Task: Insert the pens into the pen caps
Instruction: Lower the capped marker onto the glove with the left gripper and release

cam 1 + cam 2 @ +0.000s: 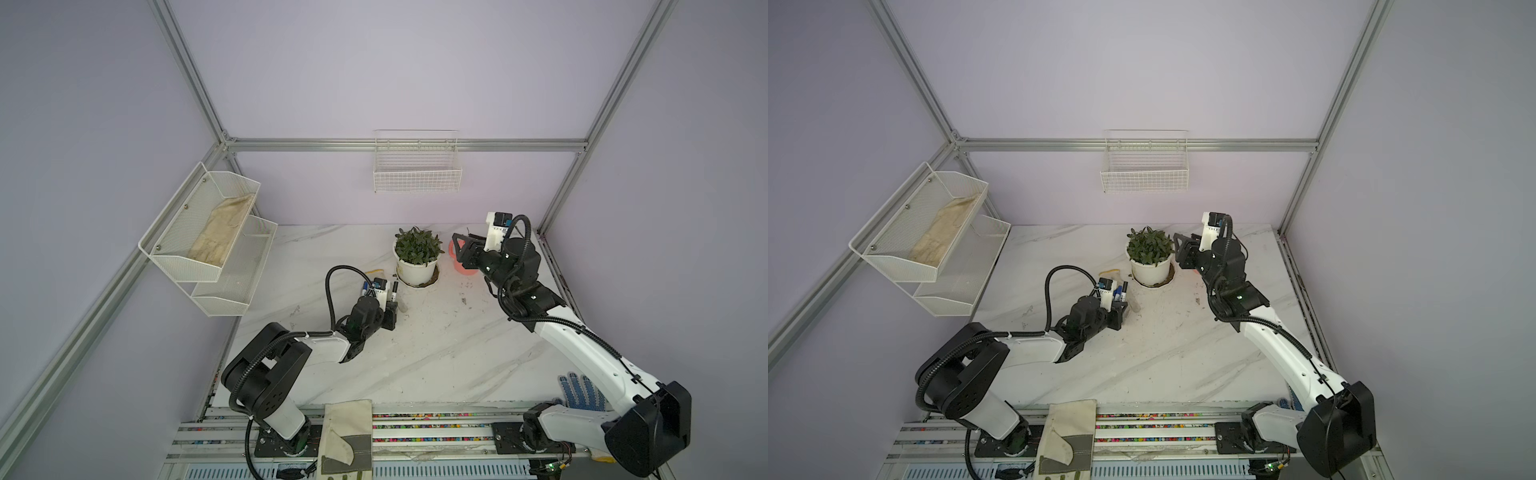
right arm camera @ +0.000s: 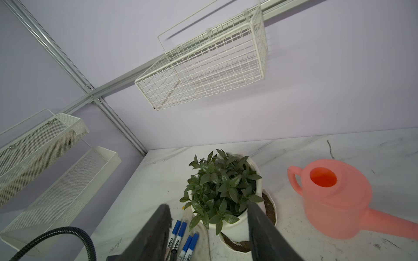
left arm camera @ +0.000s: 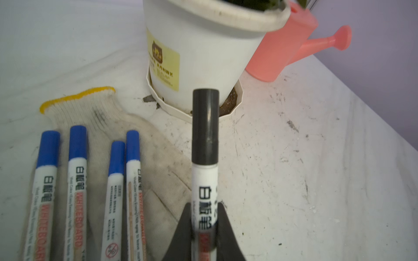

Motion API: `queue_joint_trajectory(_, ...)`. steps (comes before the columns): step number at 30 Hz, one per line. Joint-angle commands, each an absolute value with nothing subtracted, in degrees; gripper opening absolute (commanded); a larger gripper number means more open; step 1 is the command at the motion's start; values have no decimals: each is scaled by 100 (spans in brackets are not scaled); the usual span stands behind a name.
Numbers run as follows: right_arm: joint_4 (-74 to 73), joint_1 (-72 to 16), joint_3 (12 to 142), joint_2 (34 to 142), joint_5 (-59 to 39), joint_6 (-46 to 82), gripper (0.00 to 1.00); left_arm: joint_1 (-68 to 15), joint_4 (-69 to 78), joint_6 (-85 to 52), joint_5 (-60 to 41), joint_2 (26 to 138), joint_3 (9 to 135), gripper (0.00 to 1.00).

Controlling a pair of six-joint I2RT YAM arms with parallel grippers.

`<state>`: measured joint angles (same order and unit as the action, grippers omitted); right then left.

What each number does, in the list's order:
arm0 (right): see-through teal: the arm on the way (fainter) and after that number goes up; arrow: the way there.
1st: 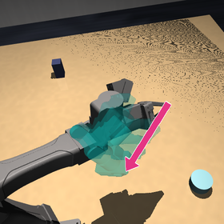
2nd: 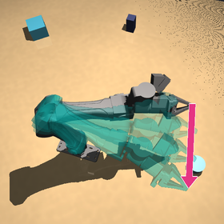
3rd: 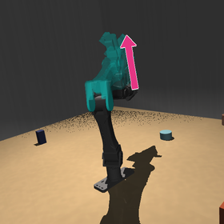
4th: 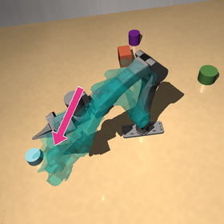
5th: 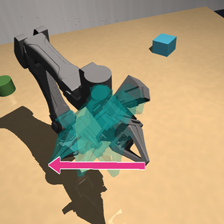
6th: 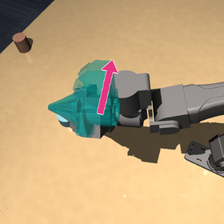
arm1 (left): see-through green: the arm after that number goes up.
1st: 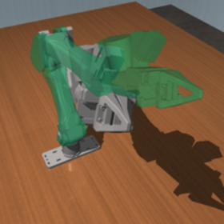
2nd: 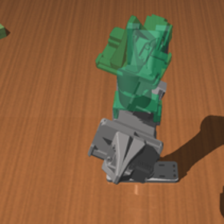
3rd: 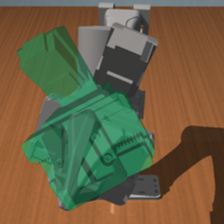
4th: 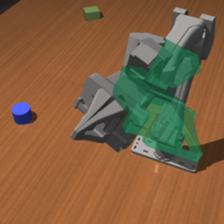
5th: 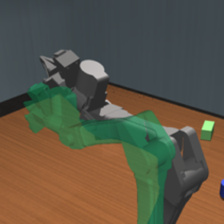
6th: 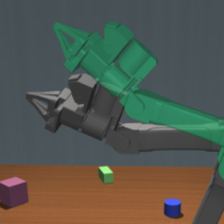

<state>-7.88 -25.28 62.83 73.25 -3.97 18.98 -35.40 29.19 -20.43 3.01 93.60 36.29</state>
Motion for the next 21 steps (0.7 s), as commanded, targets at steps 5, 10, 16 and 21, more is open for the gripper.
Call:
queue_joint_trajectory(5,-385,-2531,6588,7550,-752,1762,59,-3499,2217,-2022,624,9762,4663,4)
queue_joint_trajectory(10,-287,-2530,6545,7609,-781,1766,59,-3443,1983,-1969,607,10011,4992,13)
queue_joint_trajectory(16,-205,-2529,6536,7594,-700,1723,59,-3430,1693,-2013,666,10062,5107,33)
queue_joint_trajectory(21,-147,-2524,6541,7615,-669,1644,59,-3434,1650,-2091,638,10011,5116,40)
